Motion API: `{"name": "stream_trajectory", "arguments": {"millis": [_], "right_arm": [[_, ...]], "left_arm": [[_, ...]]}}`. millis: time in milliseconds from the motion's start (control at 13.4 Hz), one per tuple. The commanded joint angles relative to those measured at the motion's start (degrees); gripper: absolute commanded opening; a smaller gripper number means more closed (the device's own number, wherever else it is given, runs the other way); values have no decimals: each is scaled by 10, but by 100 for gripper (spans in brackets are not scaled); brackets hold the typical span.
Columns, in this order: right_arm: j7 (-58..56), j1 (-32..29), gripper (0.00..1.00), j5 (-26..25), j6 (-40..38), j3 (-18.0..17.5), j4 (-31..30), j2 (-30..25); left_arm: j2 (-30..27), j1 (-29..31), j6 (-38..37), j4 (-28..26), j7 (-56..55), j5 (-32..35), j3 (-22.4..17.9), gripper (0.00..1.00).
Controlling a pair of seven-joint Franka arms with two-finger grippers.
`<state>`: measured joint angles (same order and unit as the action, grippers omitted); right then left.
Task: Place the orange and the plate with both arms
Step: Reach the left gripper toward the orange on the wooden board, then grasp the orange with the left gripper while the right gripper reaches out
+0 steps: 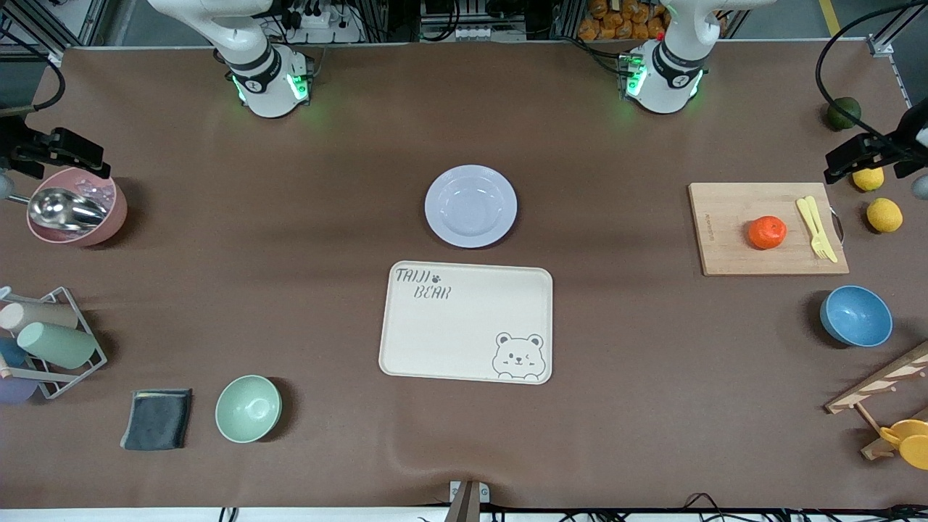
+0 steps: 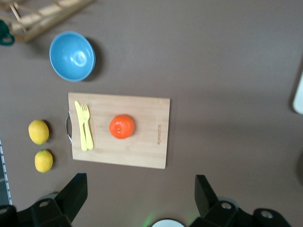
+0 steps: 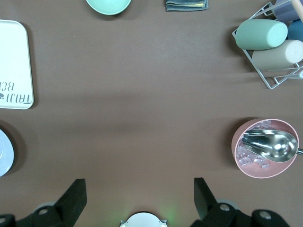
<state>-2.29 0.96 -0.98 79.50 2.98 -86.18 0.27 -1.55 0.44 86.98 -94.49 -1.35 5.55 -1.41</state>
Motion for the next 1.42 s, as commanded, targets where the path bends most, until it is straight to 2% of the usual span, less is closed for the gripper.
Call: {"name": "stream_trajectory", "arguments": {"millis": [0, 374, 524, 898, 1047, 1346], "right_arm": [[10, -3, 100, 2, -1, -2, -8, -2], [9, -3, 100, 19, -2, -2, -22, 6], [1, -10, 100, 44, -1, -1, -33, 6], [0, -12, 100, 47, 0, -2, -38, 6], [0, -11, 100, 76, 0, -1, -51, 7], [1, -13, 100, 113, 7, -1, -80, 18]], "left_arm": [[-5, 30, 79, -92, 6, 10, 2, 100], [4, 84, 256, -261, 9, 11, 2, 100], [21, 104, 305, -304, 9, 18, 1, 100], [85, 127, 400, -340, 10, 40, 2, 100], [109, 152, 428, -344, 17, 42, 4, 100], [143, 167, 452, -348, 36, 41, 4, 100]]}}
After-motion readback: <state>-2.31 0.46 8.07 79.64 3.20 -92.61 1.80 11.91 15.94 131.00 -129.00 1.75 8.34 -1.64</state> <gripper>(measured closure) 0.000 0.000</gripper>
